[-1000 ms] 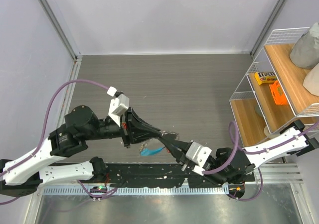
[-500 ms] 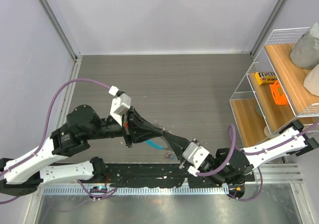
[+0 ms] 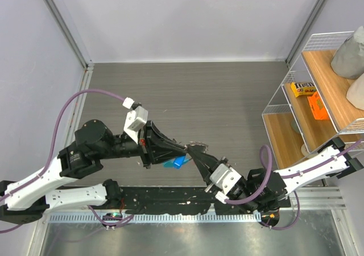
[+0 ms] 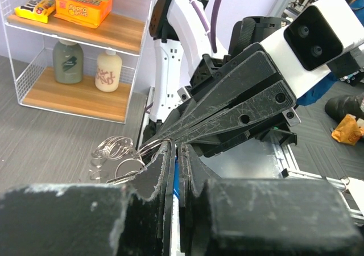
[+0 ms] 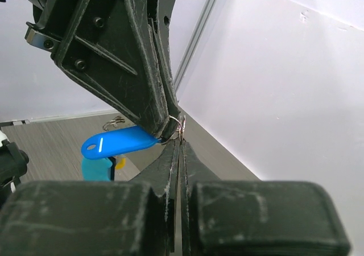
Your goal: Put the keys on the keyring
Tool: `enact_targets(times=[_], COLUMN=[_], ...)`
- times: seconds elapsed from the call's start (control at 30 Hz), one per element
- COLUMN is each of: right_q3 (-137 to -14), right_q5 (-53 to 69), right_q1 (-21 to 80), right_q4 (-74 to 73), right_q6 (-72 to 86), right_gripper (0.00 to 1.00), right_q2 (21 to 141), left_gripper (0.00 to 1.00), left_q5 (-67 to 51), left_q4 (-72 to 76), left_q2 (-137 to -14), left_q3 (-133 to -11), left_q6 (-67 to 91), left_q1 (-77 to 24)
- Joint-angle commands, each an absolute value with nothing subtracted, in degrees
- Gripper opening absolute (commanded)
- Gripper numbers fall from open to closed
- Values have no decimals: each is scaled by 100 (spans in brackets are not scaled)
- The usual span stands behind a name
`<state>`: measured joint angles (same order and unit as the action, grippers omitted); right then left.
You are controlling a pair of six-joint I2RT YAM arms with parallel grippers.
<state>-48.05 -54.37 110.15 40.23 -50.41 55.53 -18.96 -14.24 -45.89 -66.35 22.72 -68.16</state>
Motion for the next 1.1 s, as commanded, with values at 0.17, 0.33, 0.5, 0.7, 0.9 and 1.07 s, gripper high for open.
enact_targets(times=[0.17, 0.33, 0.5, 0.7, 0.9, 1.07], right_q3=[-4764, -4720, -4685, -4632, -4605, -4676], right_q5=[-5159, -5063, -4984, -4764, -4650, -4509], right_q1=[11004, 11004, 11004, 11013, 11004, 11021], right_q4=[5036, 5071, 4984, 4729, 4615, 4254], right_q6=[-5308, -5273, -5177, -4922, -4799, -4536], right_gripper=[6, 6, 6, 6, 6, 6], right_q2=[5256, 5230, 5124, 4799, 4658, 4579], left_gripper=[24, 37, 41, 46, 50, 50], left_q5=[-2575, -2698, -2611, -2531, -2619, -2461], left_q4=[-1204, -1160, -1221, -1222, -1037, -1247], left_q2=[-4588, -4605, -4509, -4290, -4175, -4245], left_q3=[-6574, -6565, -6574, -6609, -6565, -6811], left_q6=[2522, 2549, 2505, 2531, 2768, 2594], left_q1=[-6873, -6882, -6873, -6882, -6873, -6873])
